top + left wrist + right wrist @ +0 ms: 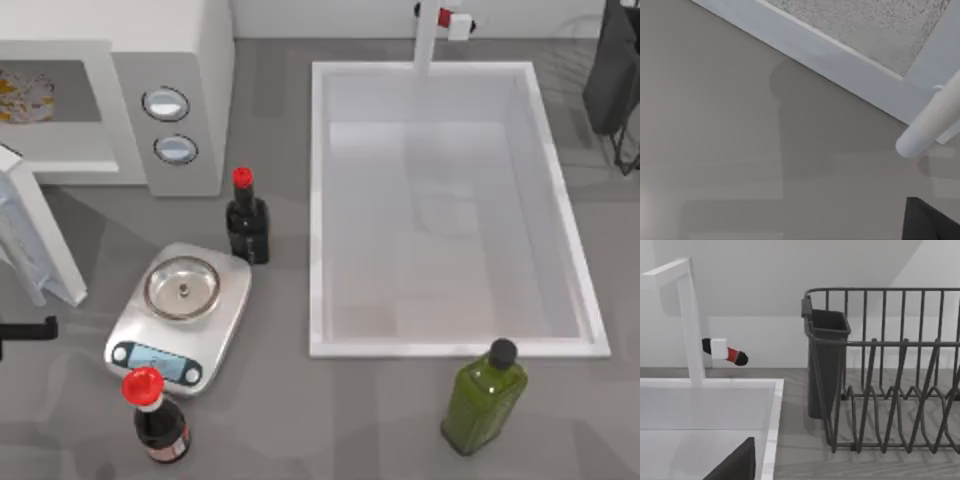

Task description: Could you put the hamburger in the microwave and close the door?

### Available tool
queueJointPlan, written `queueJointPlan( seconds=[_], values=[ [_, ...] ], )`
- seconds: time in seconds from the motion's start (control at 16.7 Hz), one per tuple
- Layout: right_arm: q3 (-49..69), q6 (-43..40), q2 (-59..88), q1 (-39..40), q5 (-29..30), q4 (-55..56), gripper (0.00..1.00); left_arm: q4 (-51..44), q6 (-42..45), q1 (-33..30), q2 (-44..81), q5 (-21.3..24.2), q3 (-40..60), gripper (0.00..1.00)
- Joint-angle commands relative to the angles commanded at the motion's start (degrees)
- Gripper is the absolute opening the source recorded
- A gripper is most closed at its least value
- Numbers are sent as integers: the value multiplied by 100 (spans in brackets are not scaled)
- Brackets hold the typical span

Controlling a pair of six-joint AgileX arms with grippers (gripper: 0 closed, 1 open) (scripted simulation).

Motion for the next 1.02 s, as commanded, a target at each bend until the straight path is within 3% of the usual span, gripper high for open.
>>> queueJointPlan(
  seconds=[0.54,1.02],
  values=[
    [0,0,0,0,0,0,100,133,-195,-187,111,-171,129,0],
    [0,0,0,0,0,0,100,1006,-286,-368,2458,-268,1407,0]
  ],
)
